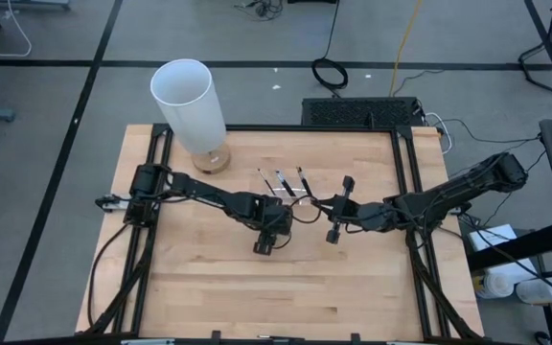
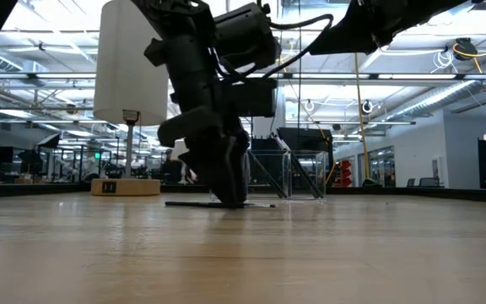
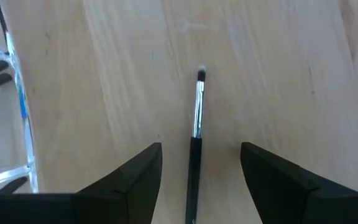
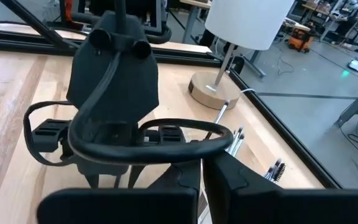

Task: Put items in baskets/containers
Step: Put the black eyeshadow brush into the transparent organizer

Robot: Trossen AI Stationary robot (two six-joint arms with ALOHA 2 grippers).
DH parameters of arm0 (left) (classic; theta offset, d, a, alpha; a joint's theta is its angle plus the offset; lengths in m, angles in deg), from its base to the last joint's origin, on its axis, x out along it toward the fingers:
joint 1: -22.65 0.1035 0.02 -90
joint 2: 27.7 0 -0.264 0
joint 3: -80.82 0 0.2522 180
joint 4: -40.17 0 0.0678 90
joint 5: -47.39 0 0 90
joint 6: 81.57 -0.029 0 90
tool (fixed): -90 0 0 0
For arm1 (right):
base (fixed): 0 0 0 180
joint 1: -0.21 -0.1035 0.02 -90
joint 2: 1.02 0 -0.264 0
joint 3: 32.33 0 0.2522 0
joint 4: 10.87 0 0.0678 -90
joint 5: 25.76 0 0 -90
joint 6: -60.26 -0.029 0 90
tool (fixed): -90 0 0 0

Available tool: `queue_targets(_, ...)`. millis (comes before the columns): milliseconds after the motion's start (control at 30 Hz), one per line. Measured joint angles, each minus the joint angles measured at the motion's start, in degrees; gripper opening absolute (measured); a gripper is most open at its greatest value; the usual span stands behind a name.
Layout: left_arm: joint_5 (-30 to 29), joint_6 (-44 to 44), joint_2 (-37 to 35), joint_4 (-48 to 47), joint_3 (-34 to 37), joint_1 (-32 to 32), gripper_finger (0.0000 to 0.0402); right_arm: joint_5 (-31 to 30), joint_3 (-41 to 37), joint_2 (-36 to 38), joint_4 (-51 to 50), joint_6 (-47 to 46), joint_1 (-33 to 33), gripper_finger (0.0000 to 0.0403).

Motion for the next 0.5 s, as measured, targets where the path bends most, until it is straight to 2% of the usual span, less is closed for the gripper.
queue_targets(367,3.4,2.3,2.5,0.0,-0.2,1.5,0.0225,0.0,0.0,0.0,0.3,0.2,0.0,0.0004)
queue_targets(500,4.0,2.9,2.6,-2.0,-0.2,1.7,0.0199,0.0,0.0,0.0,0.3,0.1,0.0,0.0004)
